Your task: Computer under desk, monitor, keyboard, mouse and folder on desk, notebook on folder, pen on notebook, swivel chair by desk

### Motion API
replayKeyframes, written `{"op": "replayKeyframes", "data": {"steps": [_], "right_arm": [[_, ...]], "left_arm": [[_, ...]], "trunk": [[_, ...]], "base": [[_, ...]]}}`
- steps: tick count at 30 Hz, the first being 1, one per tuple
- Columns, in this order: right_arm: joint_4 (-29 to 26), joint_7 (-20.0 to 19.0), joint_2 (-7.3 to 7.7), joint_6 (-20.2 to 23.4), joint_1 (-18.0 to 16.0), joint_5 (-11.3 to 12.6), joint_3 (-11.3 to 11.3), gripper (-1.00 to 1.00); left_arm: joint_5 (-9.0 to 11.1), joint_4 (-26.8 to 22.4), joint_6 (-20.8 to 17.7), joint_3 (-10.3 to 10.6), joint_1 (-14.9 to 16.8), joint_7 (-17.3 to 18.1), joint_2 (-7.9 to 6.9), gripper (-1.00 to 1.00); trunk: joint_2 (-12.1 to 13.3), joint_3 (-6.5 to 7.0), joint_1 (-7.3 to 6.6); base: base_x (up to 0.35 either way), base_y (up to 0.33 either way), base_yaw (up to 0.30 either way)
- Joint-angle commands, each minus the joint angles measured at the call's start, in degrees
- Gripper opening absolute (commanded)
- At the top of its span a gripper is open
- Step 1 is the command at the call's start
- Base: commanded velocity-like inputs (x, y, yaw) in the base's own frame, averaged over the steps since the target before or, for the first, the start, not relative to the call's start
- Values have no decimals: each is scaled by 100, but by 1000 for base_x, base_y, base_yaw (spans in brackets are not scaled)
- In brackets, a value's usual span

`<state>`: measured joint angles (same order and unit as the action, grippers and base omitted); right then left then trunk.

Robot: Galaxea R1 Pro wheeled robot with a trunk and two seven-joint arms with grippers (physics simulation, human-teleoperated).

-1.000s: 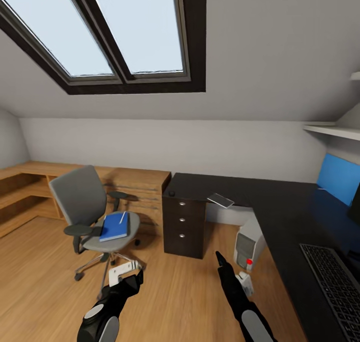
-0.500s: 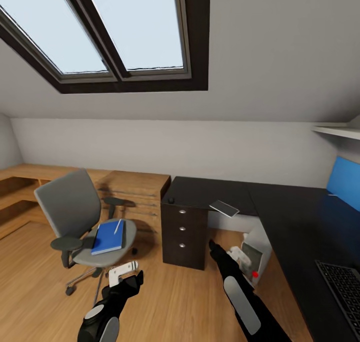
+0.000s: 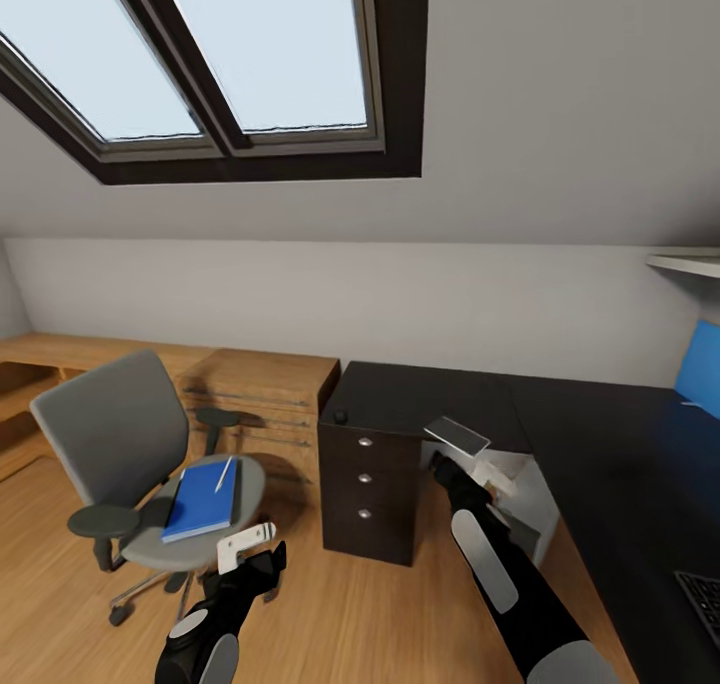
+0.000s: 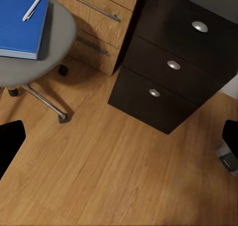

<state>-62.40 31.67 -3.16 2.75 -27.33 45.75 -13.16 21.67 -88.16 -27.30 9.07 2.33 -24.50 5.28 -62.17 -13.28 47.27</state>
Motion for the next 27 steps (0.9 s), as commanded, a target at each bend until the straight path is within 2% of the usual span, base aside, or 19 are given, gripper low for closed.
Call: {"op": "replayKeyframes", "data": {"steps": [1,2,3,5,6,9,10,11,12,16,18,21,27], "right_arm": [[-5,59,25,-58,-3,-1,2,100],[4,292,208,-11,-1,-186,-77,100],[-2,358,229,64,-1,-258,-111,100],[-78,704,288,608,0,-665,-246,100],[-152,1038,298,1511,-5,-1356,-325,100],[-207,1169,294,1957,-8,-1884,-366,100],[-277,1197,287,2108,-8,-2110,-517,100],[-293,1202,288,2126,-8,-2140,-593,100],[-259,1168,321,2091,-41,-2104,-557,100],[-130,1113,280,1963,-22,-1972,-428,100],[-85,1129,227,1926,-14,-2018,-484,100],[-31,1148,134,1871,1,-2109,-581,100],[28,1171,62,1677,10,-2296,-774,100]], "left_arm": [[59,-8,-12,7,5,-55,-1,100],[58,-10,-12,7,5,-55,-1,100],[57,-10,-12,7,5,-55,-1,100],[56,-9,-23,12,5,-55,-1,100],[51,-10,-41,16,5,-55,-5,100],[49,-11,-51,22,5,-55,-8,100],[49,-12,-55,43,5,-55,-5,100],[48,-12,-55,55,5,-55,-7,100],[52,22,-30,88,5,-55,-40,100],[38,31,-30,188,5,-56,15,100],[35,27,-28,170,5,-59,25,100],[38,21,-24,160,5,-57,-36,100],[39,19,-13,206,5,-59,-97,100]], "trunk": [[-5,-8,4],[-5,-8,4],[-5,-8,4],[-5,-8,4],[-5,-8,4],[-5,-8,4],[-5,-8,4],[-5,-8,4],[-5,-8,4],[-5,-8,4],[-5,-8,4],[-5,-8,4],[-5,-8,4]], "base": [[321,0,0],[321,0,0],[321,0,0],[321,0,0],[321,0,0],[321,0,0],[321,0,0],[321,0,0],[0,0,0],[0,0,0],[6,0,0],[143,0,0],[283,0,0]]}}
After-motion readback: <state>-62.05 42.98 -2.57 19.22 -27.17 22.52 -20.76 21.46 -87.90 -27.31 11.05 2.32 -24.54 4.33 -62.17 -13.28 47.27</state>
